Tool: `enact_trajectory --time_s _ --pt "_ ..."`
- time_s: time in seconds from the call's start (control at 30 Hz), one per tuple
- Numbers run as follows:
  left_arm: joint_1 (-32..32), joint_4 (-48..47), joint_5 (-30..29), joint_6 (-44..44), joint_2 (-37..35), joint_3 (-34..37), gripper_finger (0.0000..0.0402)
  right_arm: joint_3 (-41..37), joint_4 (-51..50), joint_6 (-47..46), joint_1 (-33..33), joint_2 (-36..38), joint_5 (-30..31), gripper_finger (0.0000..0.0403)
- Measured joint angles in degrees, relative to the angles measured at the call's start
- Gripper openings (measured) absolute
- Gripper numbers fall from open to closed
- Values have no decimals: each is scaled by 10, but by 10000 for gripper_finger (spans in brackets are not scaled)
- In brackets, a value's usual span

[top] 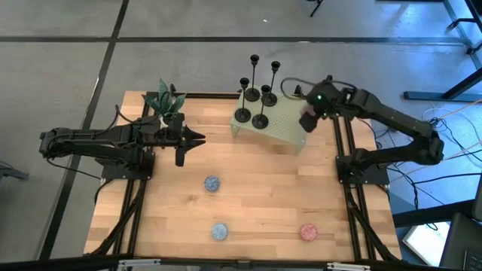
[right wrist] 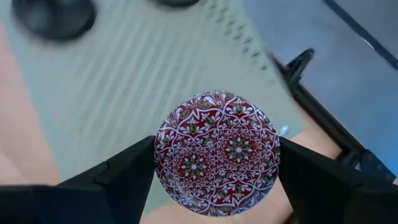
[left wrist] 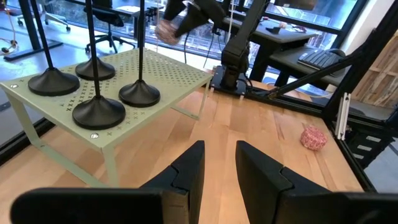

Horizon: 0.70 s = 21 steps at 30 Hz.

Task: Pick & Place candle stick holders
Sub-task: Put the red scented candle on the shelf

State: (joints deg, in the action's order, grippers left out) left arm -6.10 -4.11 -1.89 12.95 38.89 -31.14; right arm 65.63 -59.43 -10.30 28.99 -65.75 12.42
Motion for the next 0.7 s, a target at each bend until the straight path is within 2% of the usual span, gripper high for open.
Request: enact_trajectory --time_s 0.3,0.43,0.7 --pt "0 -2 0 0 0 0 86 0 25 -198 64 -31 -4 310" --pt "0 -4 0 0 0 0 86 0 53 -214 66 -57 -4 310" --pt "0 -5 0 -1 0 0 86 0 80 -190 66 -121 -15 310"
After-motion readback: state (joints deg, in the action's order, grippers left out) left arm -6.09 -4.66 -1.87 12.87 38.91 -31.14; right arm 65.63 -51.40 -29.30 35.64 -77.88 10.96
